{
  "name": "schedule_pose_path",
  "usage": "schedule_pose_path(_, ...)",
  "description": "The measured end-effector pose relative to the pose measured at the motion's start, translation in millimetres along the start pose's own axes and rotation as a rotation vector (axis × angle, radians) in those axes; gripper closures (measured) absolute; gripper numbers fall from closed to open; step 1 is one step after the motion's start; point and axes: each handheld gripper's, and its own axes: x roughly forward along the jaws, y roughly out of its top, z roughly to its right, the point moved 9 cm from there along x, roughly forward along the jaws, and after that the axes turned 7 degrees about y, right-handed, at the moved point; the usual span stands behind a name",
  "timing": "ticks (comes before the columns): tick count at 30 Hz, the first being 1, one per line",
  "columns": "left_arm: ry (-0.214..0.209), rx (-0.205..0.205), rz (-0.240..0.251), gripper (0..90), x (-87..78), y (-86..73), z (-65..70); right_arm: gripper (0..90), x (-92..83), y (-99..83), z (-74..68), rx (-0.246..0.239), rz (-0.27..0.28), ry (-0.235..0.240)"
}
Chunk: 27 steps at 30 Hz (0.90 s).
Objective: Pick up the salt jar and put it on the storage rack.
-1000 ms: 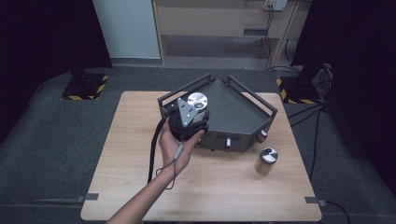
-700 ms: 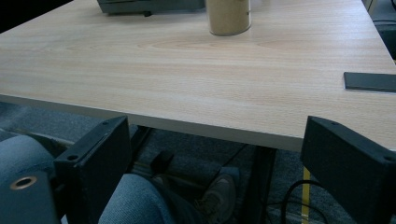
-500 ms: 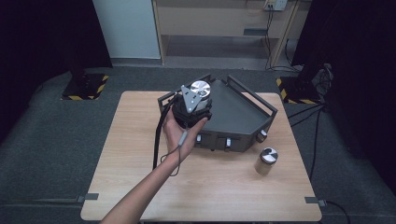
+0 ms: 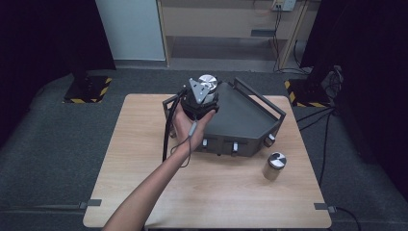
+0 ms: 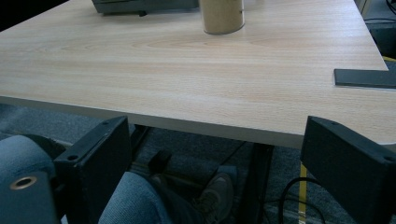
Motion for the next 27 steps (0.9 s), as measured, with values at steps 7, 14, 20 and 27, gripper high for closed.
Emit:
schedule_pose_path(7,0.004,0.007,-0.013,30.0,17.6,-1.9,-2.1,9.2,0.2,-0.3,0.7,0.001,-0.002,-0.002)
schedule_pose_path(14,0.004,0.008,-0.017,30.0,32.2,-4.1,-3.3,9.2,1.2,-0.3,0.5,0.000,-0.006,-0.002)
schedule_pose_path(20,0.003,0.002,-0.023,30.0,44.3,-7.6,-1.6,9.2,1.4,-0.3,-0.1,0.001,-0.007,-0.002)
schedule_pose_path(27,0.006,0.000,-0.037,30.0,58.5,-14.9,-1.4,9.2,0.8,-0.6,0.7,-0.001,-0.008,-0.008)
